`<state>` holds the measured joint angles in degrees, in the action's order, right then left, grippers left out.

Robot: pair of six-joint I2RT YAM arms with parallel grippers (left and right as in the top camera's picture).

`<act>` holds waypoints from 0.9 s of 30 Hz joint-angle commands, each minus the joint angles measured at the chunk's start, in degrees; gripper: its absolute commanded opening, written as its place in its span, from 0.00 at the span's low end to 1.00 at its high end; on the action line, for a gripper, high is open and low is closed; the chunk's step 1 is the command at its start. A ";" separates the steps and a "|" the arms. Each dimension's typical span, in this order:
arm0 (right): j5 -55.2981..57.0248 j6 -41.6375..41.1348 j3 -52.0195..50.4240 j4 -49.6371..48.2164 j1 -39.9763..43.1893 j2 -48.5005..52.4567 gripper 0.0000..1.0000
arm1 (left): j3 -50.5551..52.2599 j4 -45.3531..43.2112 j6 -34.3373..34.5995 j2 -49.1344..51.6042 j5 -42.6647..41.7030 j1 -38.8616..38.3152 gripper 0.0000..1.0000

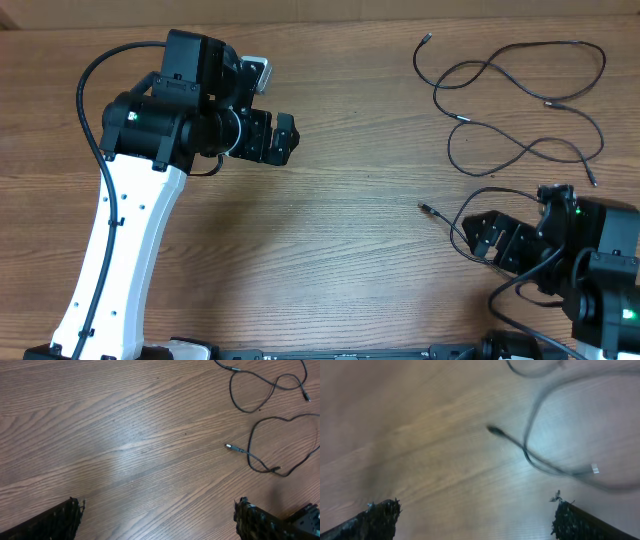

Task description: Untangle cables

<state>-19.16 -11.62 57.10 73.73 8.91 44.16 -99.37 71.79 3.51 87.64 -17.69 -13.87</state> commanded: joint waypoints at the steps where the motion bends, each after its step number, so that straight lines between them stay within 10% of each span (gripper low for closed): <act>1: -5.25 7.28 -3.13 -5.68 -0.28 -4.20 1.00 | 0.00 -0.04 0.79 -0.74 0.31 -0.02 1.00; 27: -5.40 14.93 -31.43 -42.07 -6.43 -29.62 1.00 | 0.00 -0.04 0.79 -0.74 0.31 -0.02 0.99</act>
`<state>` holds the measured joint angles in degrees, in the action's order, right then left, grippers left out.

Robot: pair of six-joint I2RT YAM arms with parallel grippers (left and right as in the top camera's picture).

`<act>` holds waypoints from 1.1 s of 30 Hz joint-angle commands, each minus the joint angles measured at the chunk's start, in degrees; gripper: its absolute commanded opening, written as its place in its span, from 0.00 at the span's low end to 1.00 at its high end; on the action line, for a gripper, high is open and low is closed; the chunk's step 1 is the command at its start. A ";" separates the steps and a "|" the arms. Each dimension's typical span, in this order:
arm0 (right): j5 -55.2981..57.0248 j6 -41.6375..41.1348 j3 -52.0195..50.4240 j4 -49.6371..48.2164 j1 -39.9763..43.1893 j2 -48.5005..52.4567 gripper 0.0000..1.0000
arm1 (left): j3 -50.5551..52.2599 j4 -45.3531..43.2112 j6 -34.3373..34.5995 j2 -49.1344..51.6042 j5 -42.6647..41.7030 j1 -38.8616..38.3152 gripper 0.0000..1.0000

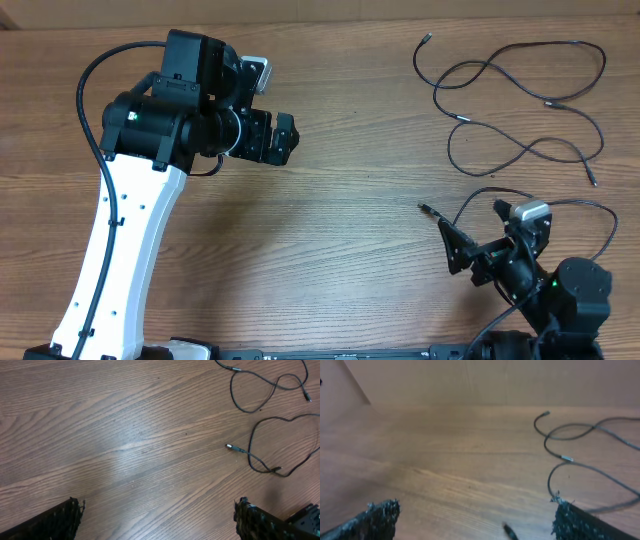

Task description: Untangle cables

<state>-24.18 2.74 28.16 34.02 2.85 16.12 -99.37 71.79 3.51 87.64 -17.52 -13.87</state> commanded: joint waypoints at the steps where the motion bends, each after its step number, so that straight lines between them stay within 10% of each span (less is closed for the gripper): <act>1: -0.35 0.59 -3.67 -3.82 -0.39 -2.16 1.00 | 0.00 -0.04 0.79 -0.74 0.13 -0.02 1.00; 33: 3.19 2.29 -27.74 -32.30 -2.21 -16.00 1.00 | 0.00 -0.04 0.79 -0.74 0.13 -0.02 1.00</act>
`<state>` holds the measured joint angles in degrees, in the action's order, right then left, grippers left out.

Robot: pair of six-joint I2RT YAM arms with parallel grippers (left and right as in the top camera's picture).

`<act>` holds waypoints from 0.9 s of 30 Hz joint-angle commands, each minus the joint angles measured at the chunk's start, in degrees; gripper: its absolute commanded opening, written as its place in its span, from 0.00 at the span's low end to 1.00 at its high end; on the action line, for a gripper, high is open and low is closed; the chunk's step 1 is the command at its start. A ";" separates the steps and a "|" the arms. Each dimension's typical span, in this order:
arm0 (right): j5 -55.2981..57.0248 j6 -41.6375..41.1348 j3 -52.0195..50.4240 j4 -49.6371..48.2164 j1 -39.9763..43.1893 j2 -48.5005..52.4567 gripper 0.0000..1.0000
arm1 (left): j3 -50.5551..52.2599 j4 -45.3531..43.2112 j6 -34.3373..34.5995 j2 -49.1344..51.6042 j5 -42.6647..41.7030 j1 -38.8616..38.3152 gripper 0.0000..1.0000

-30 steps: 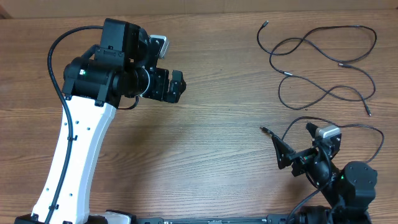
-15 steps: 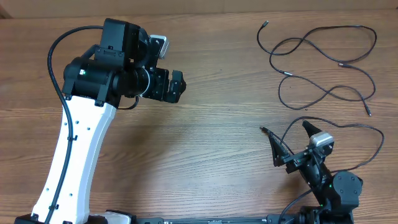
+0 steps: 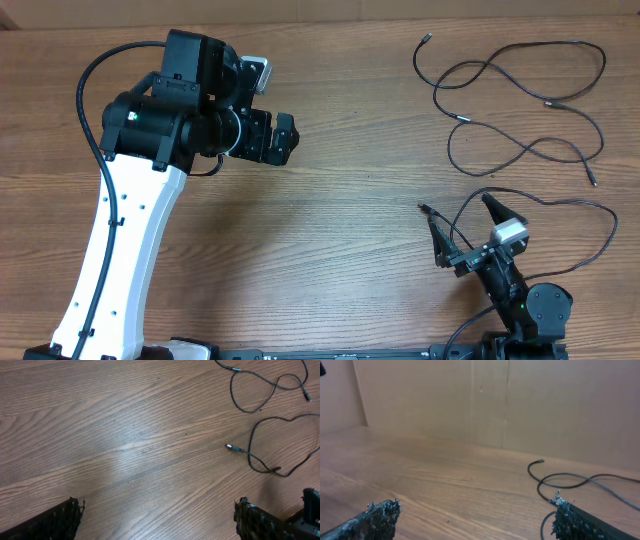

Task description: Untangle cables

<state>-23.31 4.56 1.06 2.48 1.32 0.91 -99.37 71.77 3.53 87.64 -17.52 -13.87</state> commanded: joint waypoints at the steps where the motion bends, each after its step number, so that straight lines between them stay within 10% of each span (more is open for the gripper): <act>1: 2.99 0.48 -0.61 -0.76 -0.70 -0.79 1.00 | 0.00 -0.02 0.76 -0.74 0.13 -0.02 1.00; 27: 17.18 0.22 -0.52 2.27 -1.68 -0.79 1.00 | 0.00 -0.02 0.76 -0.74 0.13 -0.02 1.00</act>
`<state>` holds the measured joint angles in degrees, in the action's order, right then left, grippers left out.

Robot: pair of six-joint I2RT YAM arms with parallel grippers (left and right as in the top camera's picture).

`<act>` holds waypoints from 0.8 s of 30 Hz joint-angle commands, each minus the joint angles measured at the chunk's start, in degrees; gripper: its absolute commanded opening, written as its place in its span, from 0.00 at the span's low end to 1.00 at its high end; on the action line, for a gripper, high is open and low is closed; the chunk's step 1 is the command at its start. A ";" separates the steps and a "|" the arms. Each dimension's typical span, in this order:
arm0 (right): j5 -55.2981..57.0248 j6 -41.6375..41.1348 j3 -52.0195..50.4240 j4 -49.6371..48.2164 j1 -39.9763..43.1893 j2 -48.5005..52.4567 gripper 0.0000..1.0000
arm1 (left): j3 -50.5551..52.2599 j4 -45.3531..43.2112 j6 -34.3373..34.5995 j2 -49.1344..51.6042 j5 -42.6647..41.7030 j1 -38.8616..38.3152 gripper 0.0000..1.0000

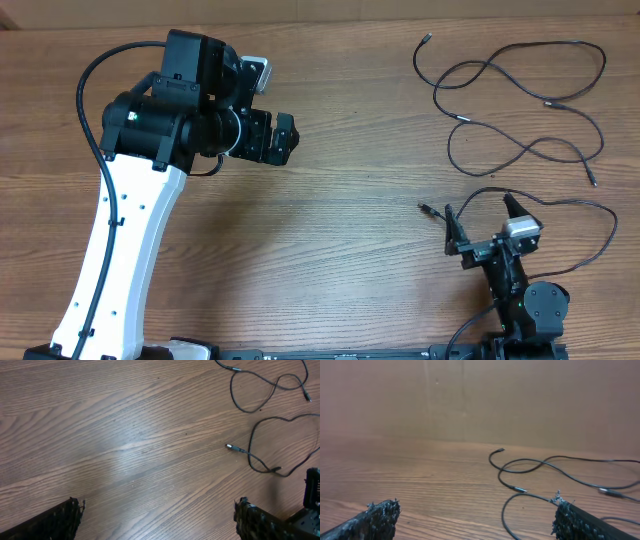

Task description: Untangle cables

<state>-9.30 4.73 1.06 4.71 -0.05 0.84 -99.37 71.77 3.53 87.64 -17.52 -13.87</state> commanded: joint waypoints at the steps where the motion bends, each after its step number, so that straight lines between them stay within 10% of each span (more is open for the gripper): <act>1: 3.69 0.04 -0.52 0.07 -0.31 -0.72 1.00 | 0.00 -0.02 0.76 -0.74 0.13 -0.02 1.00; 24: 8.22 -0.15 -0.52 0.50 -0.33 -0.72 1.00 | 0.00 -0.02 0.76 -0.74 0.13 -0.02 0.99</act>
<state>-1.89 4.73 1.06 5.26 -0.05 0.84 -99.37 71.77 3.51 87.64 -17.52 -13.87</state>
